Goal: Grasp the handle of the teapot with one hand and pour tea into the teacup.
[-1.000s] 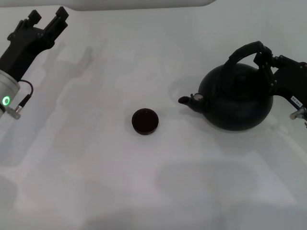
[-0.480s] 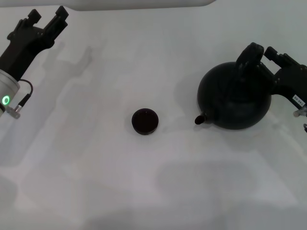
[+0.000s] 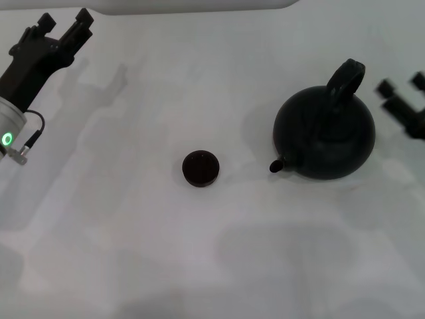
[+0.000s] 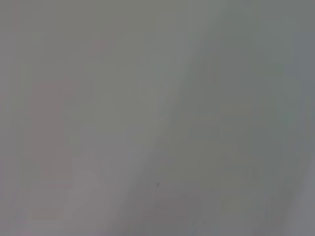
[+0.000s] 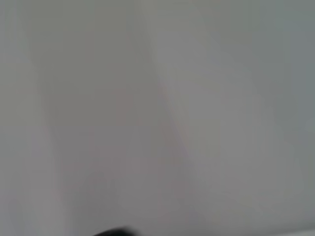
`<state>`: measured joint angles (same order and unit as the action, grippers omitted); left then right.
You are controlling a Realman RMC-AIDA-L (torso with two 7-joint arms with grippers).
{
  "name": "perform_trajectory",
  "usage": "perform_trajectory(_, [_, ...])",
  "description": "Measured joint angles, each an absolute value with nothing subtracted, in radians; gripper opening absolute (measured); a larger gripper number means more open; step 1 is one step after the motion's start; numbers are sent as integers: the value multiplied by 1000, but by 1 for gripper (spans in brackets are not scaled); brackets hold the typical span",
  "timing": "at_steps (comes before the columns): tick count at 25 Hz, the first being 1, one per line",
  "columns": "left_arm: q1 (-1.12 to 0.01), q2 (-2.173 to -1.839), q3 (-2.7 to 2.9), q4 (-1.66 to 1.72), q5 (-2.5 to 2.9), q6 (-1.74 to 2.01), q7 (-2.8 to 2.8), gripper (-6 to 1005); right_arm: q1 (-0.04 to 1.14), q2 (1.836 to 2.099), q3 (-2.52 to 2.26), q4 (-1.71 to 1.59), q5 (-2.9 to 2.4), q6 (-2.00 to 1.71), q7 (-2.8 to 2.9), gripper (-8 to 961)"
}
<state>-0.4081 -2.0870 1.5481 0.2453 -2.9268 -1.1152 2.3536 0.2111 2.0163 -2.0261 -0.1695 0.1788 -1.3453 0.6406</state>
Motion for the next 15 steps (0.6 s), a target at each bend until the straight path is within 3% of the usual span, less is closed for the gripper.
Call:
perform_trajectory(2, [-408,-2087,1549,245,-2924,-1115,2352,886,200,2019,-1970,-168,179,-1343,608,877])
perform_trajectory(15, [-388,-2098,1467,240,-2928,-1037,2364,886,206,2028,-1844,-190,337,-1332,158,872])
